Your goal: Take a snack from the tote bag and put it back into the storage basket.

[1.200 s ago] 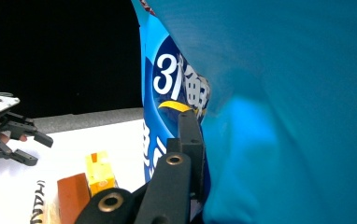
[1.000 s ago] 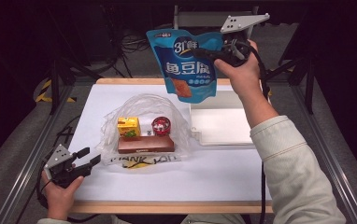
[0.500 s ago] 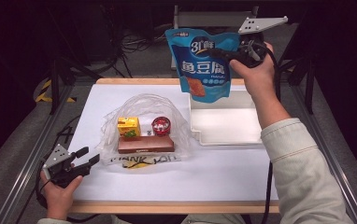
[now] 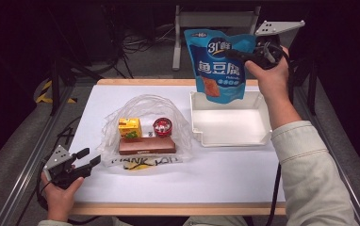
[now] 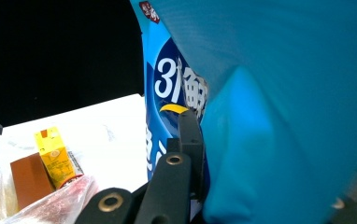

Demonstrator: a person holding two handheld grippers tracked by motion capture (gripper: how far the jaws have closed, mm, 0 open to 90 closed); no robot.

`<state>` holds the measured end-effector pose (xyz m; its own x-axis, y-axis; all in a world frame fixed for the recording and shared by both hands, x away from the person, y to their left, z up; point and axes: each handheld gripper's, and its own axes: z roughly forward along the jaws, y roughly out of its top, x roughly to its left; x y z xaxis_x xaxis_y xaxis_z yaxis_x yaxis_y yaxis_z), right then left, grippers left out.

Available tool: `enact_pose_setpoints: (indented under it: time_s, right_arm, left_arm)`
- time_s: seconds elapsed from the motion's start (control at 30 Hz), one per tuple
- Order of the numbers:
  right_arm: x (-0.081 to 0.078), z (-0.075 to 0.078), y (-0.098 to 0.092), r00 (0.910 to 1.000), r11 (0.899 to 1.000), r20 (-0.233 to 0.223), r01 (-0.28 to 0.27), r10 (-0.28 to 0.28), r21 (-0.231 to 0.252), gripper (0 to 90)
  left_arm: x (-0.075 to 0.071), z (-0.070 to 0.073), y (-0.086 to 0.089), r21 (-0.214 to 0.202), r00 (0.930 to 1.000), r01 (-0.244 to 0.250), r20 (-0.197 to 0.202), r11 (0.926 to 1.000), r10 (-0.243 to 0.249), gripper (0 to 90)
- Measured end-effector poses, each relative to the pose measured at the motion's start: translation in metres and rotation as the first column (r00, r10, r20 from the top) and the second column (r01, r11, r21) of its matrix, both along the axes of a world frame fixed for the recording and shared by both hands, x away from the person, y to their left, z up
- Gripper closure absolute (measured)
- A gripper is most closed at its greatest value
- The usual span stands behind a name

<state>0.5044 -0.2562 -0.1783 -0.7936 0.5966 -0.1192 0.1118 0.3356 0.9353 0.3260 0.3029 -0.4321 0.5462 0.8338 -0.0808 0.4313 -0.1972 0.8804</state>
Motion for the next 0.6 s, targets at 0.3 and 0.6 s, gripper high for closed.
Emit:
enact_pose_setpoints:
  time_s: [0.3,0.6]
  right_arm:
    - [0.005,-0.013,-0.01,0.9995,1.0,-0.023,0.021,-0.021,-0.002,90.0]
    - [0.011,-0.031,-0.015,0.9981,0.999,-0.052,0.033,-0.033,-0.001,90.0]
  left_arm:
    - [-0.001,0.0,0.0,-0.004,1.0,-0.005,-0.001,1.0,0.005,42.3]
    - [0.0,0.0,0.0,0.0,1.0,-0.003,-0.001,1.0,0.003,42.2]
